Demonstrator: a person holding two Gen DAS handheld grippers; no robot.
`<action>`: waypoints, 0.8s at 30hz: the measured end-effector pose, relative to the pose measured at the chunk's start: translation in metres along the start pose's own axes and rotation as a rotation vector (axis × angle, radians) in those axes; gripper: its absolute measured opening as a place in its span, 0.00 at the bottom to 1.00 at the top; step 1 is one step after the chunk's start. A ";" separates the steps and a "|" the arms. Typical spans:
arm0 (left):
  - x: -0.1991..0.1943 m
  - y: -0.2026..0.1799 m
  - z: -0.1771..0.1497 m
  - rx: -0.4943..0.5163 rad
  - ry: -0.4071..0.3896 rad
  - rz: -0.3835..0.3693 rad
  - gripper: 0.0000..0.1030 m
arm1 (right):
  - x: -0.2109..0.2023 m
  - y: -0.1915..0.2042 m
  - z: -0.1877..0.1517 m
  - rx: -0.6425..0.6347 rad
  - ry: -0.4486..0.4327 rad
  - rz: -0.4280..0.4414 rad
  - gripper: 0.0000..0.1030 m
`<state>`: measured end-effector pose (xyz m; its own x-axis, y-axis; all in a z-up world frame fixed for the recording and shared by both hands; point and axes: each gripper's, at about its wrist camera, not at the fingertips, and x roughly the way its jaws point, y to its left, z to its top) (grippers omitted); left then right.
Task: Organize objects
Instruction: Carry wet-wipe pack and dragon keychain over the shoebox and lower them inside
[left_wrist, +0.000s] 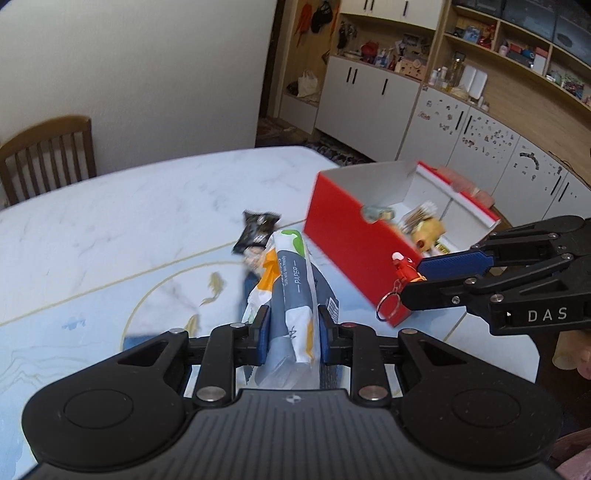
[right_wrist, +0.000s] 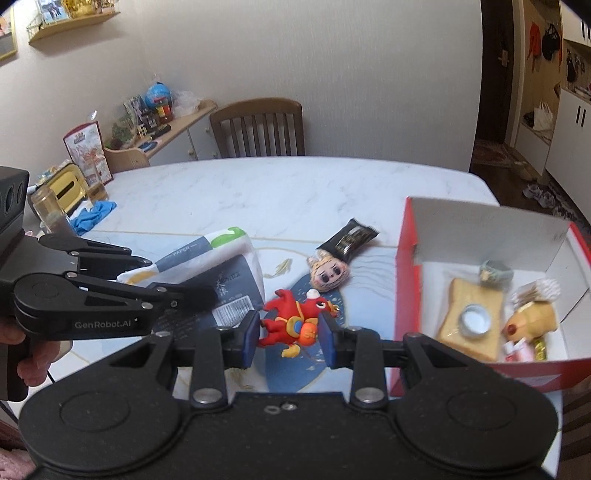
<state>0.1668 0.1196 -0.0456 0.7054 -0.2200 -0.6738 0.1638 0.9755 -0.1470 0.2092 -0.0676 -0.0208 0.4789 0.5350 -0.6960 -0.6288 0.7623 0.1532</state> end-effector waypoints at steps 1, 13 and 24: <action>0.000 -0.006 0.003 0.005 -0.004 -0.001 0.23 | -0.004 -0.004 0.001 -0.002 -0.008 0.000 0.32; 0.016 -0.077 0.042 0.079 -0.050 -0.011 0.23 | -0.046 -0.079 0.012 0.001 -0.101 -0.032 0.32; 0.065 -0.138 0.074 0.183 -0.012 -0.014 0.23 | -0.056 -0.151 0.010 0.032 -0.131 -0.103 0.32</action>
<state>0.2407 -0.0301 -0.0156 0.7101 -0.2347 -0.6638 0.2955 0.9551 -0.0215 0.2837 -0.2092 0.0019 0.6168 0.4949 -0.6121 -0.5534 0.8256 0.1099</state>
